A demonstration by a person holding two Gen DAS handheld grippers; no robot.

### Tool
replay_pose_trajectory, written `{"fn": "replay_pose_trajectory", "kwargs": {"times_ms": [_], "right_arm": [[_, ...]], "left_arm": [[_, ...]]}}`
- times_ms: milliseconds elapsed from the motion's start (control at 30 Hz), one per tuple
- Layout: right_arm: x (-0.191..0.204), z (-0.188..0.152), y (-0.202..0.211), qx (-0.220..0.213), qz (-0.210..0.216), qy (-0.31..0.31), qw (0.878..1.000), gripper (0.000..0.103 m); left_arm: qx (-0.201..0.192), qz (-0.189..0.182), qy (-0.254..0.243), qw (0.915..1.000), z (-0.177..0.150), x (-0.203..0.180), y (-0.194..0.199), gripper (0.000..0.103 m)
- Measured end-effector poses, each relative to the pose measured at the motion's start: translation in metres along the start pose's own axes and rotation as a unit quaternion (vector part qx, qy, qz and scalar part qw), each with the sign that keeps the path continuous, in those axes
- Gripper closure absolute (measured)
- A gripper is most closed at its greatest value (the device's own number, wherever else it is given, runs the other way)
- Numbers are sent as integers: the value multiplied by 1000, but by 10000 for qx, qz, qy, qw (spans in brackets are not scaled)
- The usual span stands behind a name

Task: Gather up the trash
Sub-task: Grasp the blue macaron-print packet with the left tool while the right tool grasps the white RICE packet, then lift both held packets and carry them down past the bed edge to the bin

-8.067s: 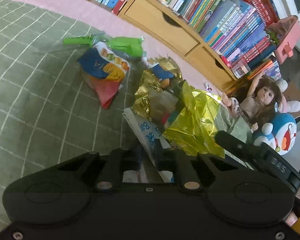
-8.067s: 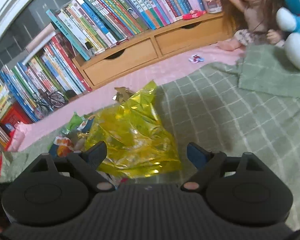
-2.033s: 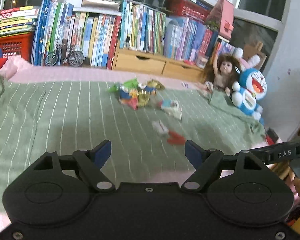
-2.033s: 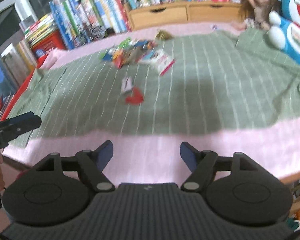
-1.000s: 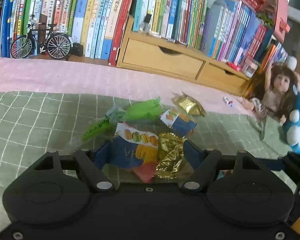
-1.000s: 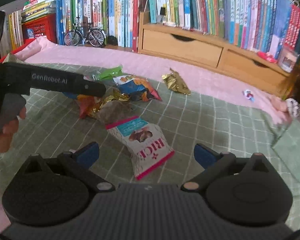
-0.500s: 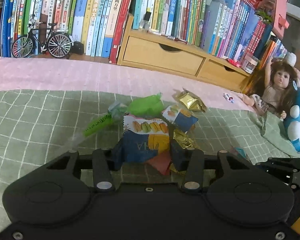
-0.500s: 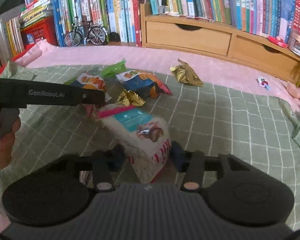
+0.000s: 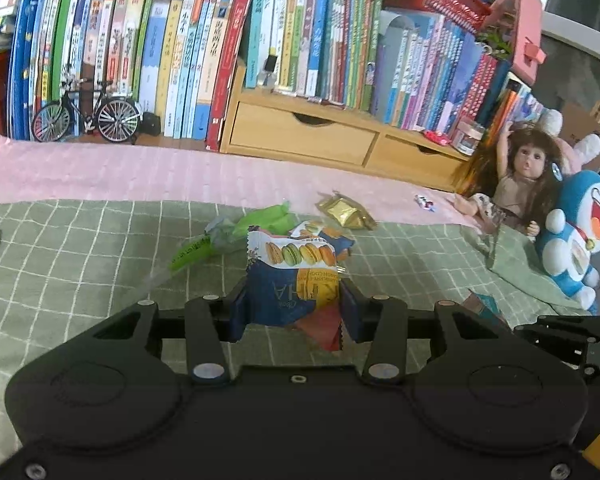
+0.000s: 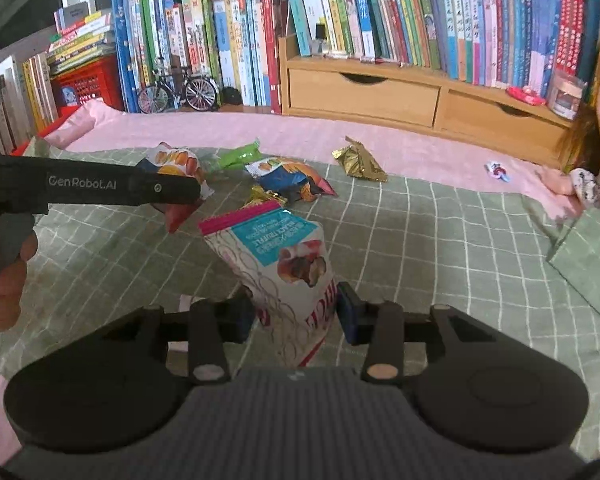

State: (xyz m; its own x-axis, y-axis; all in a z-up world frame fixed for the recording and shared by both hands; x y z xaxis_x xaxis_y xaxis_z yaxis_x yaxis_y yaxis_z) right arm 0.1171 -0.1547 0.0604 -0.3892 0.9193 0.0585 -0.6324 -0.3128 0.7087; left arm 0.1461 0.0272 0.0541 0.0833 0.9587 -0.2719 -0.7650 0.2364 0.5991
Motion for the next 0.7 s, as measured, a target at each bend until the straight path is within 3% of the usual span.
{"fn": "replay_pose_trajectory", "kwargs": {"times_ms": [300, 700], "right_arm": [[16, -10, 44, -193, 15, 185, 9996, 56], [43, -32, 95, -297, 35, 220, 9993, 56]], "left_arm": [[-110, 42, -258, 9996, -10, -15, 48, 60], [-56, 3, -591, 9982, -51, -31, 108, 63]]}}
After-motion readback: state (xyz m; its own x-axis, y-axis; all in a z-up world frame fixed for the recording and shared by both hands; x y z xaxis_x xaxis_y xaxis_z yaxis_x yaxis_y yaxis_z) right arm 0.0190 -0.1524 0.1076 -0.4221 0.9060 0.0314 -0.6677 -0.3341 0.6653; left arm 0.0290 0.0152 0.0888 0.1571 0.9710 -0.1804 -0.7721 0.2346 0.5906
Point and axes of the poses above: each gripper's, at about its wrist camera, not at the fingertips, and y roughly against the way its jaws point, x to its left, z to its top, the point moved 1 cm from there along -y, roughly the way its jaws point
